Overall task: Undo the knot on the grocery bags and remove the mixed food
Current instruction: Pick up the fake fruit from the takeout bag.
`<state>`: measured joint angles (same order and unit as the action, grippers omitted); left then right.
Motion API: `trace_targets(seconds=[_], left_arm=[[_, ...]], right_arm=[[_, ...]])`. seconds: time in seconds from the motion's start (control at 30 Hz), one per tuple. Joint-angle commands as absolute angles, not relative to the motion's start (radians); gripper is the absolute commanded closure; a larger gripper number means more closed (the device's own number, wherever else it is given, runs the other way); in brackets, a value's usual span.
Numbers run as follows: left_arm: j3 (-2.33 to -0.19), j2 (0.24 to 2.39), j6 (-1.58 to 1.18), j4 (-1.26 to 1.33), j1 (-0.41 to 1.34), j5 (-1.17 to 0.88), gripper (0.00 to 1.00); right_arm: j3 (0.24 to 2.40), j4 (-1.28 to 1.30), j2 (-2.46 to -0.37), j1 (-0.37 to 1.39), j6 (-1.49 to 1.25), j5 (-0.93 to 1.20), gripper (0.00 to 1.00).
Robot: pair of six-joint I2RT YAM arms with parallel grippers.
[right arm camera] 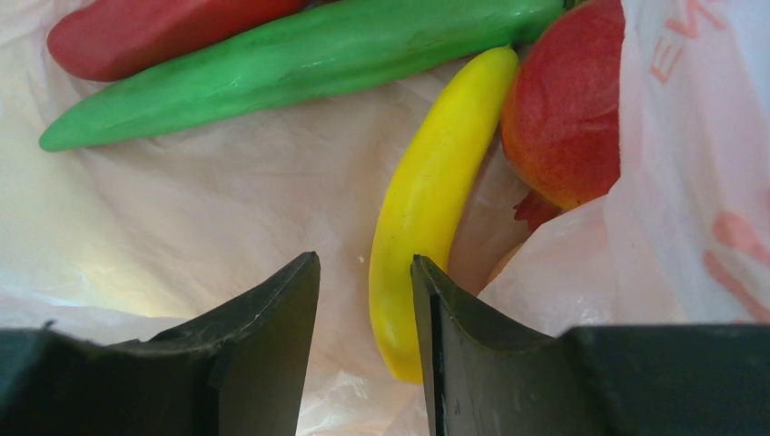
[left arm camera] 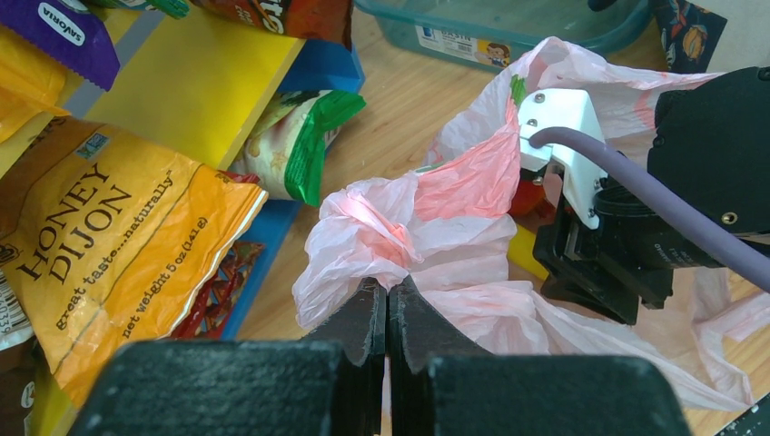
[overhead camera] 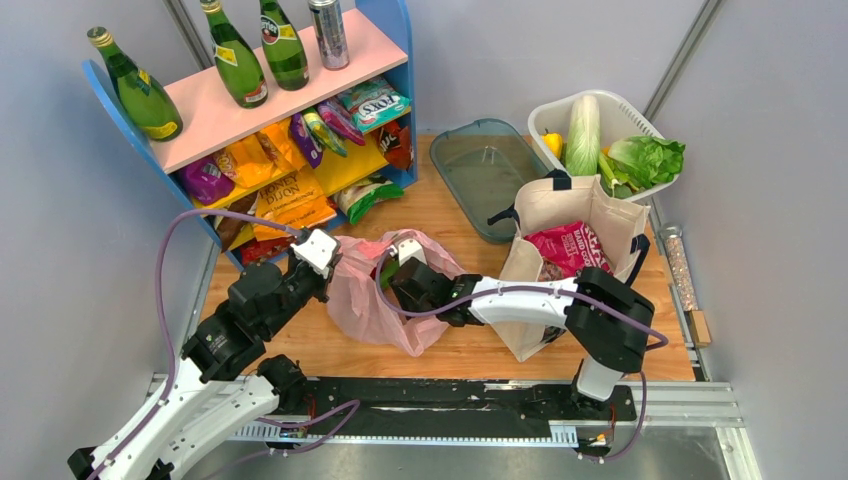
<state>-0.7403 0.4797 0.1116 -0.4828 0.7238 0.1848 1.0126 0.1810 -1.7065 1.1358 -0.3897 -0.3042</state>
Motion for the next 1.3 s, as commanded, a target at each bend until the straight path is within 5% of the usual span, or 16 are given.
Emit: trace_targets(seconds=[0.0,0.93,1.03,1.17,1.27], left_arm=[[-0.748,0.487,0.126,-0.461,0.719,0.183,1.0],[-0.75,0.482,0.125,-0.465,0.719,0.184,1.0],[-0.751,0.482,0.125,-0.465,0.719,0.183,1.0],[-0.75,0.482,0.123,-0.465,0.72,0.183,1.0],[-0.75,0.484,0.123,-0.464,0.719,0.184,1.0]], right_arm=[[1.058,0.144,-1.733,1.138,-0.375,-0.361,0.56],[1.062,0.139,-1.829,1.108,-0.341,-0.407,0.58],[1.062,0.134,-1.844,1.106,-0.342,-0.395,0.68],[1.025,0.084,-1.809,1.106,-0.344,-0.353,0.99],[0.979,0.023,-1.745,1.106,-0.319,-0.317,1.0]])
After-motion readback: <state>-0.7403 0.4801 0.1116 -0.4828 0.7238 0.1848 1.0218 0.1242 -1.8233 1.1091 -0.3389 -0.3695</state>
